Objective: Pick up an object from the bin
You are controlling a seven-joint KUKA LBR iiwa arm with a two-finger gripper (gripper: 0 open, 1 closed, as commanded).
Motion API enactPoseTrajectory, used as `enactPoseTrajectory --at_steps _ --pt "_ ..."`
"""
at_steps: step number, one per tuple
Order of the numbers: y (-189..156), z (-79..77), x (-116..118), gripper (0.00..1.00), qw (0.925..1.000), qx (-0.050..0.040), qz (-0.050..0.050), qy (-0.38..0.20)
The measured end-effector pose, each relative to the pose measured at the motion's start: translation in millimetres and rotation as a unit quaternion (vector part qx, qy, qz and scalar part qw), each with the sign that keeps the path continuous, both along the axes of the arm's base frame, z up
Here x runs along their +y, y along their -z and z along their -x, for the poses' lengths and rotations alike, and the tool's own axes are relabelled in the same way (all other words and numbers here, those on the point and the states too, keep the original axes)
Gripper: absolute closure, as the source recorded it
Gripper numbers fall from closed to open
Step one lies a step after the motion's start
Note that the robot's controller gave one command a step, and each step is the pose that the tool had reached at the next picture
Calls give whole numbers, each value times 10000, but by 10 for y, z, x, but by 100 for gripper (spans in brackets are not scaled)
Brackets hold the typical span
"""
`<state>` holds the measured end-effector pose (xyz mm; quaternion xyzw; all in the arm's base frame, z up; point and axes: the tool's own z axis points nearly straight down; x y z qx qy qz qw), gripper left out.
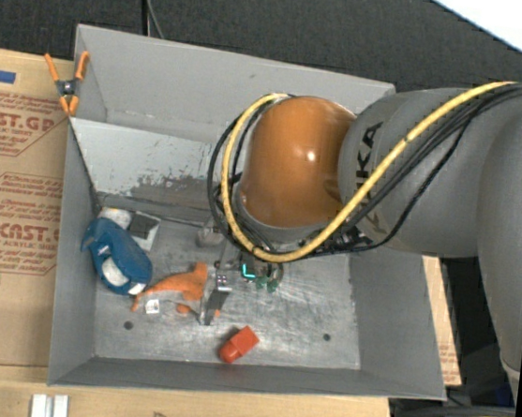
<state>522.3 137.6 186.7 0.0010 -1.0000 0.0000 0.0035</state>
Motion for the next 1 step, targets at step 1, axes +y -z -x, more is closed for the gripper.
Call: enactPoseTrajectory --at_steps 1 --pt "-39 -19 -7 0 10000 -37 -6 8"
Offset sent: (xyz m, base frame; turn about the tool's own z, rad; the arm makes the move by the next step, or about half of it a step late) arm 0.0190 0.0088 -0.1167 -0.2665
